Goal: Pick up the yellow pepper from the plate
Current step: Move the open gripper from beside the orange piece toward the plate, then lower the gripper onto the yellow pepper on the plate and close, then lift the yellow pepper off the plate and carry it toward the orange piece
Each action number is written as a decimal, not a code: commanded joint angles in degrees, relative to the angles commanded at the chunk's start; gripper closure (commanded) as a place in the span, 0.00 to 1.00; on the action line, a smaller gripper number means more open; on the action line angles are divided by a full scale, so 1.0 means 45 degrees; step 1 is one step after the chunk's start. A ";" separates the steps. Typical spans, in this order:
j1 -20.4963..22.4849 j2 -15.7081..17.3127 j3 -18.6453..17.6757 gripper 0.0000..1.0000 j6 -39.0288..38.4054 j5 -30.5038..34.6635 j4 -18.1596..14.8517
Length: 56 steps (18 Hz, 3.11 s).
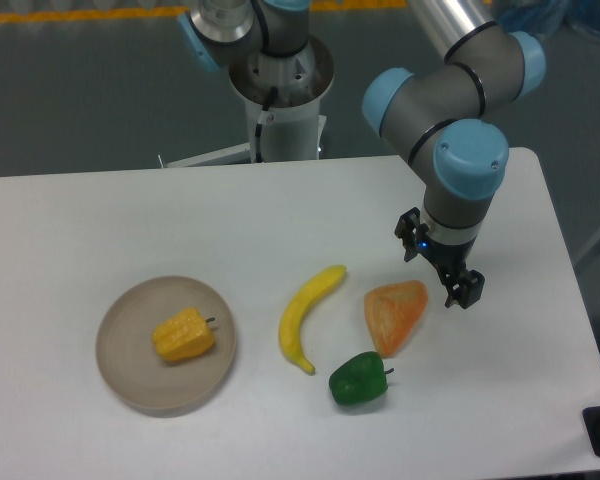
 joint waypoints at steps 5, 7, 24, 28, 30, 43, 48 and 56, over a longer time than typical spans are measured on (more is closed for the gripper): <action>-0.0019 0.0019 0.0058 0.00 -0.0039 0.0000 -0.0039; -0.0078 0.0000 0.0214 0.00 -0.0234 0.0000 -0.0078; -0.5681 -0.0408 -0.0527 0.00 -0.5506 -0.0195 0.0739; -0.6249 -0.0975 -0.0547 0.00 -0.6384 -0.0195 0.1581; -0.6601 -0.1230 -0.0527 0.00 -0.7263 -0.0215 0.1756; -0.7285 -0.1777 -0.0781 0.00 -0.8067 -0.0176 0.1816; -0.7266 -0.1583 -0.0645 0.74 -0.8067 0.0058 0.1777; -0.5921 -0.0119 -0.0215 0.78 -0.7930 0.0039 0.1562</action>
